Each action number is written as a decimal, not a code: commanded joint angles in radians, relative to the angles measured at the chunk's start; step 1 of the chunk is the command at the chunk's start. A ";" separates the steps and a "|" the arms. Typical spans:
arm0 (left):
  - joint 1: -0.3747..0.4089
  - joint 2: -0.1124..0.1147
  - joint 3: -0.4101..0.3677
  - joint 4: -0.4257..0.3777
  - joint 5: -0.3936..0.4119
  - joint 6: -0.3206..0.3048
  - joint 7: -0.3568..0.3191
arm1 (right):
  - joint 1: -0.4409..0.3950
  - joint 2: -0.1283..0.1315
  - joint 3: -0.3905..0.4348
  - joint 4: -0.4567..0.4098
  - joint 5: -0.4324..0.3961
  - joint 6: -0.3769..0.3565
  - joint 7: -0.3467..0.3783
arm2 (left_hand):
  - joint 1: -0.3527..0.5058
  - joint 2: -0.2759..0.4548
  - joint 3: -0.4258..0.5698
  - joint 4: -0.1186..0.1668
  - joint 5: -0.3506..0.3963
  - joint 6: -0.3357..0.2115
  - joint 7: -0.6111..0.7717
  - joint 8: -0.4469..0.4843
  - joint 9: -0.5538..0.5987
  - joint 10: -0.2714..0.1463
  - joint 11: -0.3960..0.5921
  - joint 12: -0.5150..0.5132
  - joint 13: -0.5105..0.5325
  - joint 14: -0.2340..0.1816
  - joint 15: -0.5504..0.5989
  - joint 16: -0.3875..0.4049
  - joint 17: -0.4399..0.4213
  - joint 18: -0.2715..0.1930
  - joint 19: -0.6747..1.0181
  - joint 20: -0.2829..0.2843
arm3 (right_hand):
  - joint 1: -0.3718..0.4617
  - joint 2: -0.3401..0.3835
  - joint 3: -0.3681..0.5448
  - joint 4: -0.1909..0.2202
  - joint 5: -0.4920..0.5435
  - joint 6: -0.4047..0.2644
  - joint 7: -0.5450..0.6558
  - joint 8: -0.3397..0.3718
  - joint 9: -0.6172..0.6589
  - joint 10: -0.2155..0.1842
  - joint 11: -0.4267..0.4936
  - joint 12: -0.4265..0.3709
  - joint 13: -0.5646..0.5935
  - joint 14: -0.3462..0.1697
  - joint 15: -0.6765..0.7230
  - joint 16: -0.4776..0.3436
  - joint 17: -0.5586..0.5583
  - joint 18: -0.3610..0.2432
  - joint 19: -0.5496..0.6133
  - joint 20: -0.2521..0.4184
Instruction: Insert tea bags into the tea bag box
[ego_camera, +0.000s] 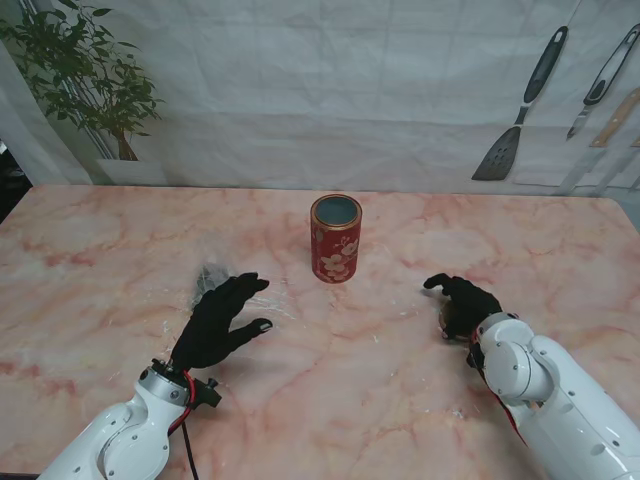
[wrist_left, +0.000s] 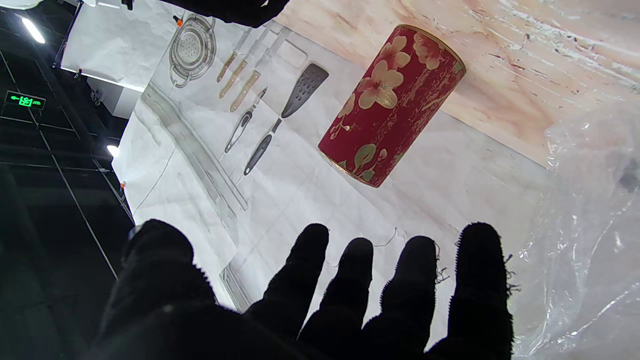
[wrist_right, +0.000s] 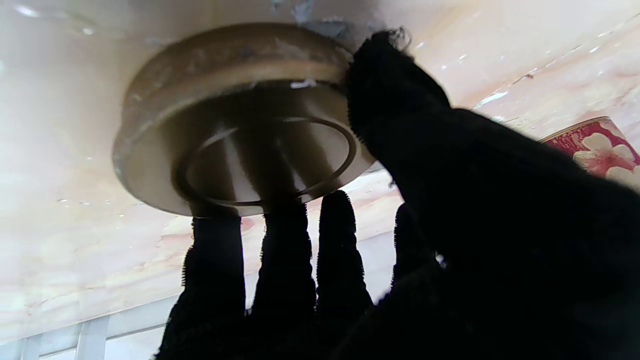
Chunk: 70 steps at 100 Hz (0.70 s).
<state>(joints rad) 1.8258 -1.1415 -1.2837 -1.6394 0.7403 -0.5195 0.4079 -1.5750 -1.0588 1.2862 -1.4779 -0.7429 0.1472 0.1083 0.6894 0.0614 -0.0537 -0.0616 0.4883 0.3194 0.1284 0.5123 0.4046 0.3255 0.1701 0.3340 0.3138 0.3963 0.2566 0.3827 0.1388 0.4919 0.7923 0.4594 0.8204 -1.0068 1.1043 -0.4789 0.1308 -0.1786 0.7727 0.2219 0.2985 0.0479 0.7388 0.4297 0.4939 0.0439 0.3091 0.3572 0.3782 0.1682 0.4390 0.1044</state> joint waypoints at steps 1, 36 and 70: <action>0.000 -0.003 -0.002 -0.007 -0.003 -0.005 -0.013 | -0.025 -0.008 -0.002 0.007 -0.002 0.014 0.018 | 0.019 -0.005 0.011 0.016 0.013 -0.023 0.004 0.008 0.012 -0.029 0.006 0.004 0.007 -0.009 -0.015 0.002 0.005 0.008 0.029 0.020 | 0.303 0.093 0.247 0.141 -0.037 -0.022 0.020 0.015 0.013 -0.007 -0.003 -0.013 0.272 0.004 0.721 0.109 0.285 -0.114 1.056 0.140; 0.001 -0.003 -0.003 -0.009 -0.002 -0.009 -0.011 | -0.025 -0.008 0.010 -0.027 -0.034 0.042 0.015 | 0.018 -0.006 0.011 0.016 0.015 -0.022 0.005 0.009 0.014 -0.030 0.007 0.004 0.010 -0.007 -0.013 0.003 0.010 0.008 0.034 0.021 | 0.298 0.086 0.260 0.143 -0.010 -0.006 0.024 0.013 0.019 -0.008 -0.014 -0.011 0.267 0.024 0.729 0.119 0.300 -0.088 1.072 0.132; 0.004 -0.004 -0.006 -0.008 -0.007 -0.010 -0.012 | -0.008 -0.008 0.008 -0.033 -0.038 0.058 0.025 | 0.018 -0.005 0.011 0.016 0.017 -0.024 0.006 0.010 0.017 -0.033 0.007 0.005 0.012 -0.002 -0.012 0.003 0.012 0.011 0.037 0.021 | 0.300 0.090 0.261 0.142 0.006 -0.004 0.022 0.013 0.037 -0.004 -0.012 -0.007 0.268 0.025 0.743 0.127 0.303 -0.087 1.086 0.138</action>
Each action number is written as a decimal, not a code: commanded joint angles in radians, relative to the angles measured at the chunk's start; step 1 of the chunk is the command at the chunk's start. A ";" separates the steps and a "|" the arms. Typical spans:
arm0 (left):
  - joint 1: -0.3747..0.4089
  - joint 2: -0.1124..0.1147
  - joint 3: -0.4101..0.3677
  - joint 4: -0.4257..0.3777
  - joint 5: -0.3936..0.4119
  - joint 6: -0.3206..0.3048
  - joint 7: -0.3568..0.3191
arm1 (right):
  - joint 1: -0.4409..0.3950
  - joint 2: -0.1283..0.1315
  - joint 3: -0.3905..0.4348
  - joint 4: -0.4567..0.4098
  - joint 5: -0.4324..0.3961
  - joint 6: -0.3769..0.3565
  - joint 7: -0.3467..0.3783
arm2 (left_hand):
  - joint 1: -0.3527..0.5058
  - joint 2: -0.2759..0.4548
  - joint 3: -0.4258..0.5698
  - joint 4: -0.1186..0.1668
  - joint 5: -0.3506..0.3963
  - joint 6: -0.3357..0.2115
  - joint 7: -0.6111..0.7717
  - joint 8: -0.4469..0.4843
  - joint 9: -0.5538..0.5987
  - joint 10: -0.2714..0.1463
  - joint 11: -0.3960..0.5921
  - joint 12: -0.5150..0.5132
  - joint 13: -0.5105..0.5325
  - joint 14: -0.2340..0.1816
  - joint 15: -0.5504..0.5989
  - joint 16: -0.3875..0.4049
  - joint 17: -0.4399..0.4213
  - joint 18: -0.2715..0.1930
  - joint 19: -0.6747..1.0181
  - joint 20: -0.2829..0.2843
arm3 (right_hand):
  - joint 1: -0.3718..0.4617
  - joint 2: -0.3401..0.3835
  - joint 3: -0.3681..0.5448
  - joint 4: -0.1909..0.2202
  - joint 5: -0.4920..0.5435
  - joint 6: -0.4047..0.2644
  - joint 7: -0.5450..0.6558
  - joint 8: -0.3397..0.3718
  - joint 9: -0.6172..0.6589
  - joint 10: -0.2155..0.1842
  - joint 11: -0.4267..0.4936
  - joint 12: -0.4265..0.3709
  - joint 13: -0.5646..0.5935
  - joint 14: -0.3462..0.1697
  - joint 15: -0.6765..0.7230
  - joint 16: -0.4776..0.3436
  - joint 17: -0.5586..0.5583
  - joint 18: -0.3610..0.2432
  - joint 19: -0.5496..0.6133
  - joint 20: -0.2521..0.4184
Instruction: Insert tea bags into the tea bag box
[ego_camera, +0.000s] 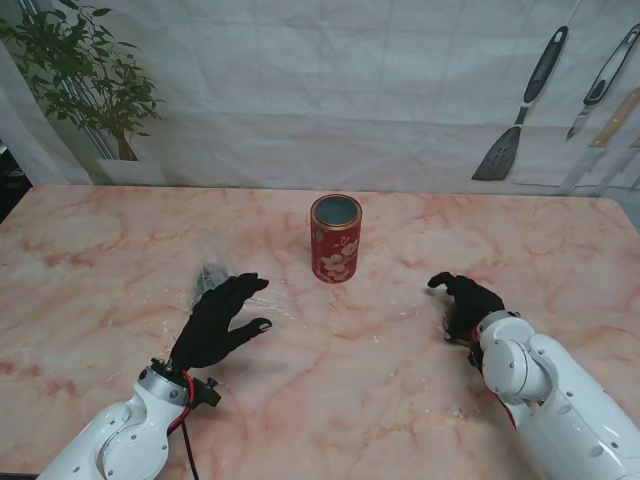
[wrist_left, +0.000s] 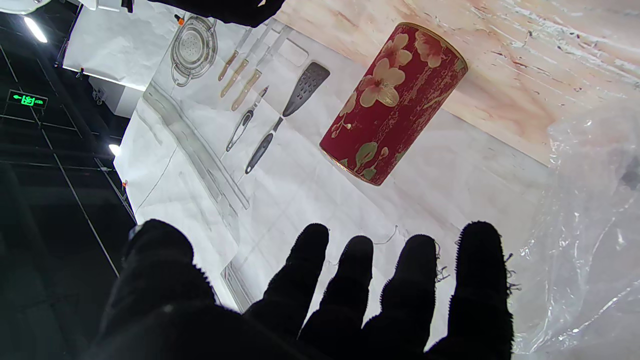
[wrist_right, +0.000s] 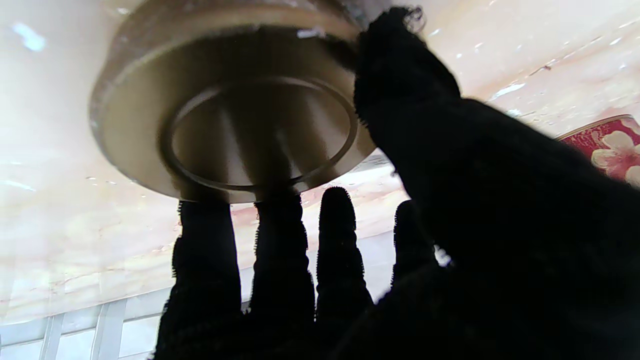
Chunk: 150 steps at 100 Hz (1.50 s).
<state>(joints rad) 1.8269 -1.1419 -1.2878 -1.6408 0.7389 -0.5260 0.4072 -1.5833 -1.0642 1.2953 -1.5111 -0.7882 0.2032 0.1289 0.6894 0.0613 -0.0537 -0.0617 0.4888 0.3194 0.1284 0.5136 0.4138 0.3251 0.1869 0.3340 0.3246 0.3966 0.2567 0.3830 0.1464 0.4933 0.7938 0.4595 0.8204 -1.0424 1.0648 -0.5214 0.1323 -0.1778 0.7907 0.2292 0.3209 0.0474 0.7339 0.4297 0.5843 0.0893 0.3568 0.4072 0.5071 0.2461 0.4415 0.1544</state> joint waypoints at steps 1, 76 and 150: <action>0.003 -0.003 -0.002 -0.007 -0.005 -0.004 -0.012 | 0.001 -0.003 -0.002 0.000 0.008 0.002 0.004 | 0.017 -0.006 0.011 0.016 0.016 -0.024 0.006 0.009 0.007 -0.033 -0.010 0.005 0.002 -0.003 -0.012 0.003 0.005 0.010 0.036 0.021 | 0.301 0.126 0.300 0.185 0.004 -0.004 0.004 0.006 0.016 -0.003 -0.006 -0.006 0.177 -0.021 0.696 0.077 0.175 -0.164 1.084 0.088; 0.006 -0.005 -0.007 -0.006 -0.002 -0.014 -0.002 | -0.004 0.018 -0.004 -0.019 -0.062 0.036 0.101 | 0.017 -0.007 0.011 0.016 0.024 -0.026 0.010 0.013 0.016 -0.036 -0.006 0.008 0.008 0.001 -0.010 0.005 0.005 0.014 0.037 0.020 | 0.125 0.302 0.127 0.348 0.013 0.067 -0.076 -0.030 -0.128 0.059 -0.073 -0.002 -0.043 -0.009 0.563 0.098 -0.007 -0.205 0.957 0.107; 0.003 -0.005 0.000 -0.009 0.008 0.002 0.011 | -0.021 -0.013 -0.003 0.026 -0.023 0.004 -0.088 | 0.033 0.000 0.011 0.015 0.027 -0.024 0.010 0.015 0.014 -0.035 -0.005 0.008 0.007 0.001 -0.007 0.007 0.009 0.010 0.050 0.026 | 0.338 0.162 0.300 0.161 0.913 0.144 0.042 0.086 0.565 -0.028 -0.016 0.122 0.272 0.023 0.785 0.101 0.233 -0.230 1.182 0.222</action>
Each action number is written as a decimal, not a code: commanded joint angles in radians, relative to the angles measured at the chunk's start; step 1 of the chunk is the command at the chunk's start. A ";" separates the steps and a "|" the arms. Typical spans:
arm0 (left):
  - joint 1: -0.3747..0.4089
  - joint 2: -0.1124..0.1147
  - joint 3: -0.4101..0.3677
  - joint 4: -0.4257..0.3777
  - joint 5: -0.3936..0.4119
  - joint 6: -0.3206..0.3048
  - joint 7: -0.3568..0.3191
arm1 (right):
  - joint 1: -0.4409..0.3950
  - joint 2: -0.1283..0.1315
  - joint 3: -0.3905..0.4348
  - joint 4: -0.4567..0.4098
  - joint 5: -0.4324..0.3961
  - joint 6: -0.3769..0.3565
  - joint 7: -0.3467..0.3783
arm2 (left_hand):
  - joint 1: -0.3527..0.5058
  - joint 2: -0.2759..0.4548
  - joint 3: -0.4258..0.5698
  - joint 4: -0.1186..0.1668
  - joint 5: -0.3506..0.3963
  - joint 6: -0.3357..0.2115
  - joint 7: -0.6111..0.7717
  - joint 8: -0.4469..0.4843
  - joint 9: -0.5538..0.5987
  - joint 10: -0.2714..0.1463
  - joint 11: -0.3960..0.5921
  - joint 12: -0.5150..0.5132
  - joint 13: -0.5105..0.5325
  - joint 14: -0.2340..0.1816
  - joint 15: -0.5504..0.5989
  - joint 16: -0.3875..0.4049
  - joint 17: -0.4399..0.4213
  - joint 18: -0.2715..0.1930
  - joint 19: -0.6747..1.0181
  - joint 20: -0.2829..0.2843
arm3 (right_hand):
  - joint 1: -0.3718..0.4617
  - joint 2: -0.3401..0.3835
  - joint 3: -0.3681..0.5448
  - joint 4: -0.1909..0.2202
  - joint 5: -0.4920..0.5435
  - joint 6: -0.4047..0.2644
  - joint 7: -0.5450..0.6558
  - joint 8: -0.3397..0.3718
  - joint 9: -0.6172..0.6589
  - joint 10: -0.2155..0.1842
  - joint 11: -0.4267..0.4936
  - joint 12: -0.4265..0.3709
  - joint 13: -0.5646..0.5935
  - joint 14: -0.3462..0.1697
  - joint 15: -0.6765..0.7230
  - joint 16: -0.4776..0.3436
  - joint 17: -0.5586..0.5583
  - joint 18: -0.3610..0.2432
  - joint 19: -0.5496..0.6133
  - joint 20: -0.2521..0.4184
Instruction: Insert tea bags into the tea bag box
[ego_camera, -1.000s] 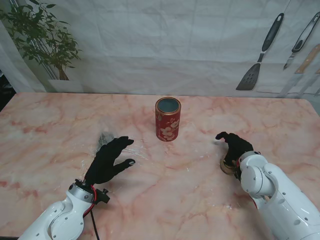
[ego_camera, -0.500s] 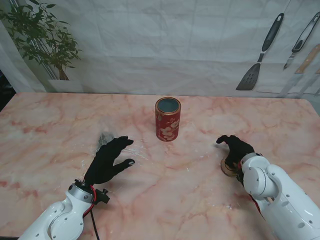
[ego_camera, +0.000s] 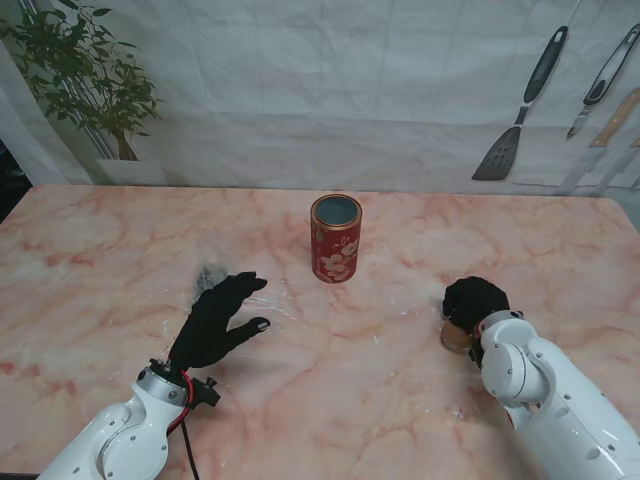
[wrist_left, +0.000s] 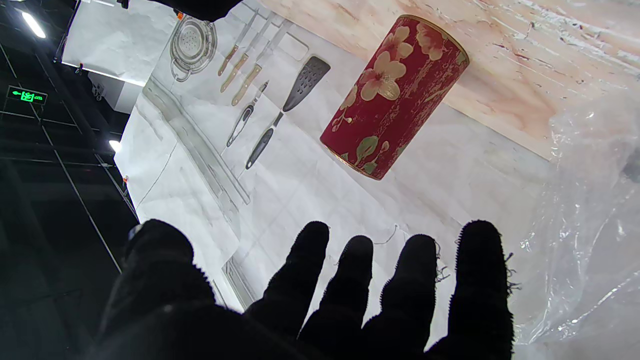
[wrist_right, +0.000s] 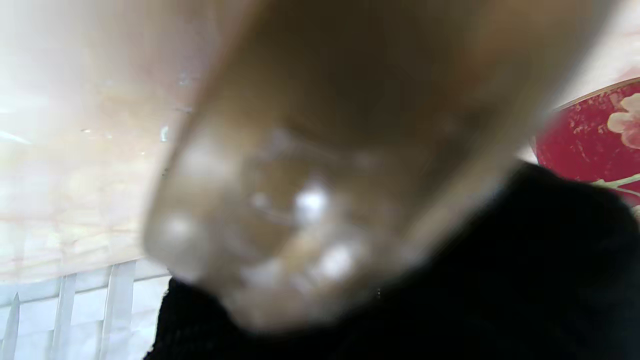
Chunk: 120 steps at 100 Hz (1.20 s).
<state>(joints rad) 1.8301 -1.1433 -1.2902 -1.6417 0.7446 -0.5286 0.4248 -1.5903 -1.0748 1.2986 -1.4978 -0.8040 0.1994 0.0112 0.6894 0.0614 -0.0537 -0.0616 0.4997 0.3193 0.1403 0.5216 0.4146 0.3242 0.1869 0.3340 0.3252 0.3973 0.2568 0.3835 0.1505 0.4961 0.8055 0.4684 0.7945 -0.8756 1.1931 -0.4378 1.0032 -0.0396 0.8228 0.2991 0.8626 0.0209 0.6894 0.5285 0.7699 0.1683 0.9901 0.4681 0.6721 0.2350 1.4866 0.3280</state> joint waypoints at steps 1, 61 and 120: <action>-0.001 -0.004 0.002 -0.008 0.002 0.005 -0.007 | -0.013 -0.003 -0.007 0.014 -0.007 0.008 0.027 | 0.033 0.001 0.011 0.015 0.015 -0.024 -0.002 0.007 0.013 -0.034 -0.005 0.007 0.006 0.002 -0.007 0.007 0.005 0.007 0.039 0.017 | 0.364 -0.006 0.172 0.078 0.043 0.007 0.009 0.016 0.025 -0.001 0.030 0.025 0.088 -0.056 0.154 0.040 0.069 -0.219 0.137 0.050; -0.001 -0.002 0.005 -0.009 0.007 0.017 -0.009 | 0.014 -0.046 -0.041 0.085 0.080 0.066 -0.157 | 0.035 0.003 0.010 0.014 0.021 -0.022 0.000 0.009 0.016 -0.035 -0.002 0.007 0.009 0.003 -0.004 0.008 0.008 0.001 0.050 0.024 | 0.235 -0.056 0.243 0.178 0.131 0.019 0.002 0.061 0.150 0.032 -0.001 0.050 0.238 -0.017 0.099 -0.060 0.248 -0.151 0.077 -0.034; -0.004 0.000 0.008 -0.012 0.011 0.022 -0.018 | 0.011 -0.061 0.008 0.053 0.074 0.044 -0.239 | 0.039 0.002 0.010 0.014 0.026 -0.019 0.001 0.011 0.019 -0.032 0.001 0.009 0.013 0.000 0.000 0.010 0.014 -0.007 0.064 0.030 | 0.028 0.232 -0.220 0.185 -0.034 0.086 0.204 -0.244 0.275 0.161 -0.059 0.066 0.431 -0.019 -0.102 -0.044 0.378 -0.017 -0.041 0.154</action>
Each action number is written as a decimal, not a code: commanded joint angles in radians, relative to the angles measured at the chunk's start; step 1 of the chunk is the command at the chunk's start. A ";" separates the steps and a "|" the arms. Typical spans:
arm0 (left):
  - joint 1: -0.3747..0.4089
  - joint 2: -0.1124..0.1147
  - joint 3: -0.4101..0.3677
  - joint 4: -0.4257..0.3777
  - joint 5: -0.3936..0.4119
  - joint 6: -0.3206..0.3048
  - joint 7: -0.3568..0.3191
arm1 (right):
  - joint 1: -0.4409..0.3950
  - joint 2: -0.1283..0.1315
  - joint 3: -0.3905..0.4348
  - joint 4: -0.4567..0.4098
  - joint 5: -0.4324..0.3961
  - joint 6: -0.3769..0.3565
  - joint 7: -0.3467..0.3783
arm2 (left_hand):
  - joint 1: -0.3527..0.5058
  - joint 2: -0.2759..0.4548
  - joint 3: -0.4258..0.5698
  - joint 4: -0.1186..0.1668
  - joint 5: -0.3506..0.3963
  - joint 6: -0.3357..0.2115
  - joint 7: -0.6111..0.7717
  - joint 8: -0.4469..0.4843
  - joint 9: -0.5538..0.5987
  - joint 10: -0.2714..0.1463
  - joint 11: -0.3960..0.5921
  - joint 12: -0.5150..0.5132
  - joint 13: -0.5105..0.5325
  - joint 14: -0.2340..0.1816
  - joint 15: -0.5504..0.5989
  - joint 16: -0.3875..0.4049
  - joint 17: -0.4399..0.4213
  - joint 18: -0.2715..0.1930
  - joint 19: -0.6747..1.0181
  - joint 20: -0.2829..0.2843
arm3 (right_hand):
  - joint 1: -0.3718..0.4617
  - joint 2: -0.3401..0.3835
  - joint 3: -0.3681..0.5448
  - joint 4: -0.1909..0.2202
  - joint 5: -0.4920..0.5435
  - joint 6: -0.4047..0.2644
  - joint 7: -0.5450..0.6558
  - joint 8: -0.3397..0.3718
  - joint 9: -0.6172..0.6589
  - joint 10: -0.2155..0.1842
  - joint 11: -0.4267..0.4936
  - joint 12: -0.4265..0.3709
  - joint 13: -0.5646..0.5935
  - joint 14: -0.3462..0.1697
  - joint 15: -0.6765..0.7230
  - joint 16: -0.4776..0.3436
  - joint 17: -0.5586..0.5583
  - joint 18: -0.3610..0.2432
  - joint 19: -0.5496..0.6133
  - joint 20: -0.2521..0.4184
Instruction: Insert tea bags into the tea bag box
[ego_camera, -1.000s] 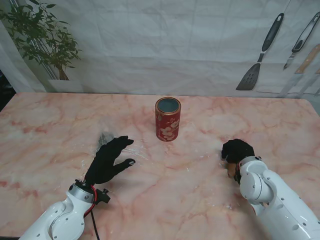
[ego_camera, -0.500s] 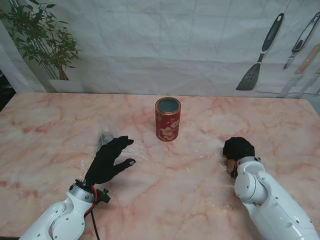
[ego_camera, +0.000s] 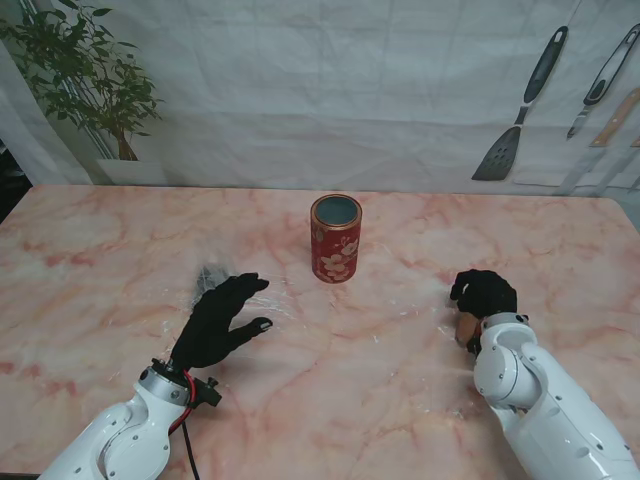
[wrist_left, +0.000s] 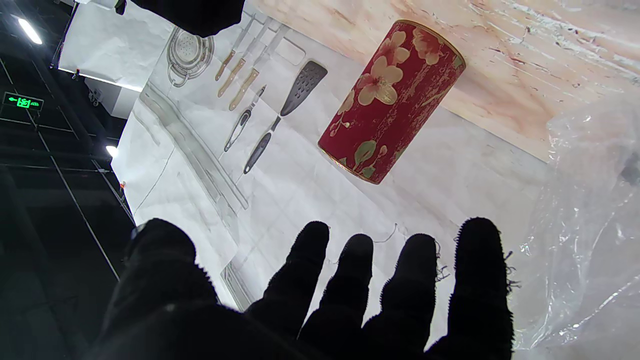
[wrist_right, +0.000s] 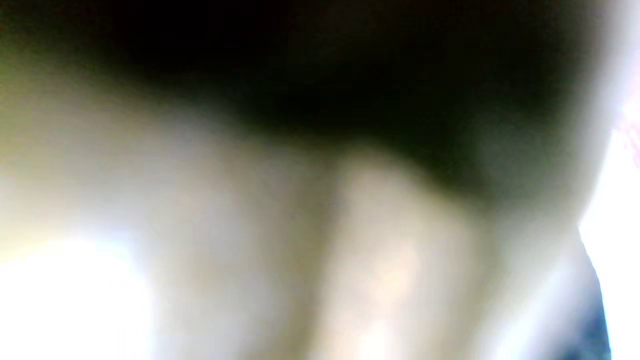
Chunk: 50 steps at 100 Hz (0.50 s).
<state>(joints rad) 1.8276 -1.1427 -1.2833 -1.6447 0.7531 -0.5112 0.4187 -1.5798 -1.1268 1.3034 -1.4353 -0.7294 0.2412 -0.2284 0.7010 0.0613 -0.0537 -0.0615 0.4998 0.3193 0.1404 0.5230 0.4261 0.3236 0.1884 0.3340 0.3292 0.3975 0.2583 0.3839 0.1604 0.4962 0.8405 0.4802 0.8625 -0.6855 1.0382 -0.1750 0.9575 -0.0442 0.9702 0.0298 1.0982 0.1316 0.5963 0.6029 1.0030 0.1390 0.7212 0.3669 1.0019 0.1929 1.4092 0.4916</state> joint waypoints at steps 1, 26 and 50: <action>-0.002 0.000 0.001 -0.009 0.002 0.004 -0.012 | 0.001 -0.009 0.004 -0.010 0.000 0.003 -0.001 | 0.027 0.002 0.010 0.014 0.027 -0.019 0.001 0.010 0.007 -0.033 0.000 0.009 0.009 0.000 -0.001 0.010 0.004 -0.007 0.029 0.018 | -0.042 0.039 -0.063 -0.079 0.011 0.094 0.058 0.028 0.043 0.052 0.035 -0.013 0.203 0.012 0.164 0.056 0.052 0.029 0.037 -0.012; -0.004 0.001 0.002 -0.010 0.003 0.005 -0.018 | 0.013 -0.039 0.000 0.000 0.091 0.001 -0.076 | 0.030 0.000 0.010 0.013 0.028 -0.019 0.001 0.010 0.006 -0.033 0.000 0.009 0.009 0.000 -0.001 0.010 0.006 -0.009 0.033 0.021 | -0.070 -0.032 -0.037 -0.088 0.023 0.120 0.071 0.040 0.064 0.061 0.062 -0.029 0.235 0.019 0.158 0.055 0.076 0.049 0.058 -0.029; -0.005 0.003 0.000 -0.012 0.007 0.006 -0.026 | 0.049 -0.078 -0.025 0.013 0.172 0.036 -0.181 | 0.034 -0.001 0.010 0.013 0.031 -0.017 0.003 0.012 0.005 -0.033 0.001 0.009 0.006 0.005 0.000 0.010 0.009 -0.014 0.037 0.022 | -0.076 -0.072 -0.011 -0.093 0.020 0.117 0.084 0.056 0.049 0.055 0.097 -0.014 0.231 0.016 0.180 0.064 0.081 0.026 0.075 -0.040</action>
<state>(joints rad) 1.8258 -1.1410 -1.2830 -1.6483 0.7605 -0.5083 0.4061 -1.5471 -1.1824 1.2851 -1.4197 -0.5383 0.2627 -0.4101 0.7011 0.0614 -0.0537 -0.0613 0.4998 0.3193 0.1404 0.5235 0.4261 0.3236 0.1884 0.3340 0.3292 0.3976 0.2586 0.3840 0.1640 0.4955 0.8426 0.4807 0.8611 -0.7195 1.0492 -0.1834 0.9595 -0.0436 0.9795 0.0569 1.1138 0.1398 0.6121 0.5767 1.0182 0.1540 0.7009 0.3575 1.0391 0.2179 1.4347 0.4566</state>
